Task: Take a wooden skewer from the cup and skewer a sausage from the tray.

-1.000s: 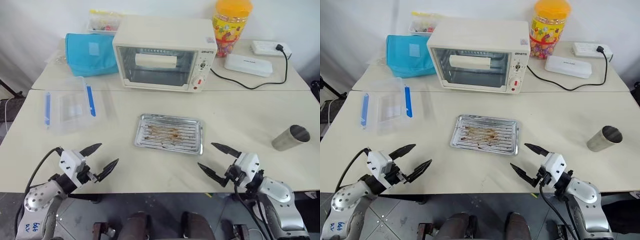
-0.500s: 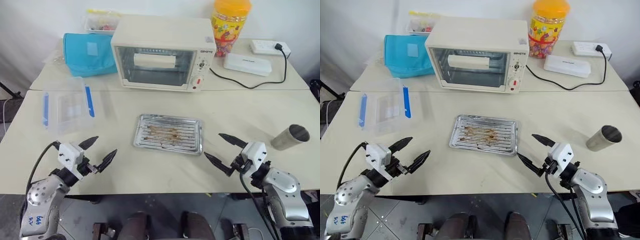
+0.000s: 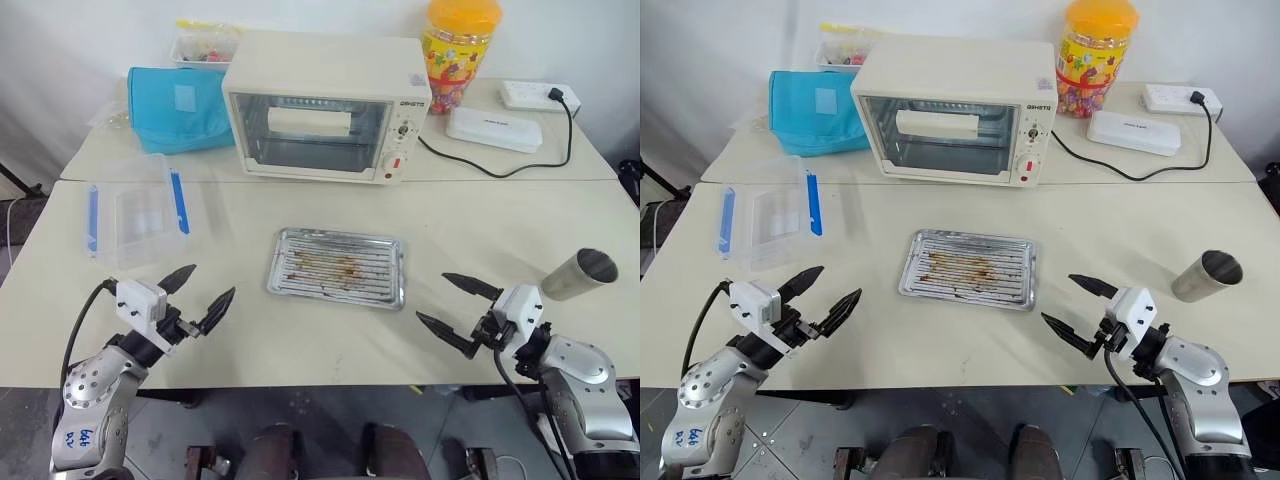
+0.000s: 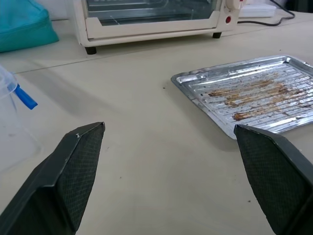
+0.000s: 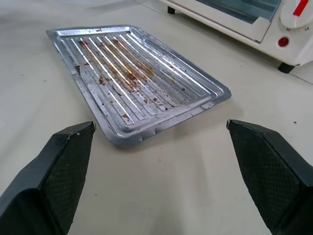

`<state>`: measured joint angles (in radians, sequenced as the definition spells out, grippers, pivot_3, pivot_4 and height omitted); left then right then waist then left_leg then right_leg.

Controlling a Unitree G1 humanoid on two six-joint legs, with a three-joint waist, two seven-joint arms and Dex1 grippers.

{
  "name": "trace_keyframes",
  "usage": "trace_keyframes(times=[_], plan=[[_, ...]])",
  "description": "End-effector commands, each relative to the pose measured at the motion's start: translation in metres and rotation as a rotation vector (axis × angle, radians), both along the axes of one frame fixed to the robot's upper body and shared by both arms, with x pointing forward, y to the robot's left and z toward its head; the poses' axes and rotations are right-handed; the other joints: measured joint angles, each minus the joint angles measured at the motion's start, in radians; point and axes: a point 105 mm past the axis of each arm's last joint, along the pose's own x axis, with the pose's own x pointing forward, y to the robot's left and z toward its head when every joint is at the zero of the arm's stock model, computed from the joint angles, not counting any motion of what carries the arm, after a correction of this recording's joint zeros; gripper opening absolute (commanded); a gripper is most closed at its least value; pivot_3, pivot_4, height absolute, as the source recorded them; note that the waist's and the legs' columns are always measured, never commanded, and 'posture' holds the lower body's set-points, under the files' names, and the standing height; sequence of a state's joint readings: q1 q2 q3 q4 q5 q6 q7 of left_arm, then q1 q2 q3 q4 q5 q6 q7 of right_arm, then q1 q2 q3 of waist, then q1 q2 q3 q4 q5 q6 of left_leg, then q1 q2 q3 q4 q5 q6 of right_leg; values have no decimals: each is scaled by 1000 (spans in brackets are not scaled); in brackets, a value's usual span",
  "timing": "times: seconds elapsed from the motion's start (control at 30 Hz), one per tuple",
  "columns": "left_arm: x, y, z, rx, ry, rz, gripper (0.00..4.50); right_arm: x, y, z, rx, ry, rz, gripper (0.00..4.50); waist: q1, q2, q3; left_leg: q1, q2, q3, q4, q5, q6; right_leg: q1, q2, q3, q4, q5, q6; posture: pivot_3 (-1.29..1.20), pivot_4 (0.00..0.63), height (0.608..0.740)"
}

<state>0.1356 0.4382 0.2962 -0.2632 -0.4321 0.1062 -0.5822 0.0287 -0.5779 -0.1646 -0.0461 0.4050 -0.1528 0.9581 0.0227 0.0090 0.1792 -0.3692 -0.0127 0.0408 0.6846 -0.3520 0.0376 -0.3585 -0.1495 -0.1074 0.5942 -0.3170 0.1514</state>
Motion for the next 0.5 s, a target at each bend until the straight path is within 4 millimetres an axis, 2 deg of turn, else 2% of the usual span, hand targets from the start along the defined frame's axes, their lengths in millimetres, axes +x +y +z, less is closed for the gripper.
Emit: trace_keyframes(times=[0.03, 0.2, 0.33, 0.5], plan=[[-3, 9, 19, -11, -74, 58, 4491, 0, -2, 6, 29, -43, -14, 4500, 0, 0, 0, 0, 0, 0, 0, 0, 0, 0, 0, 0, 0, 0, 0, 0, 150, 740], [-3, 21, 17, -53, -80, 134, 4491, -8, 14, -1, 54, -54, 9, 4500, 0, 0, 0, 0, 0, 0, 0, 0, 0, 0, 0, 0, 0, 0, 0, 0, 150, 740], [0, 15, 18, -40, -68, 123, 4491, -13, 24, -3, 82, -33, 54, 4500, 1, -1, 0, 0, 0, -1, 0, 0, 0, 0, 0, 0, 0, 0, 0, 0, 150, 740], [-12, 23, 16, -3, -52, 128, 4491, -21, 35, -9, 120, -4, 56, 4500, -2, -1, -1, 0, 1, -1, 0, 0, 0, 0, 1, 0, 0, 0, 0, 0, 150, 740]])
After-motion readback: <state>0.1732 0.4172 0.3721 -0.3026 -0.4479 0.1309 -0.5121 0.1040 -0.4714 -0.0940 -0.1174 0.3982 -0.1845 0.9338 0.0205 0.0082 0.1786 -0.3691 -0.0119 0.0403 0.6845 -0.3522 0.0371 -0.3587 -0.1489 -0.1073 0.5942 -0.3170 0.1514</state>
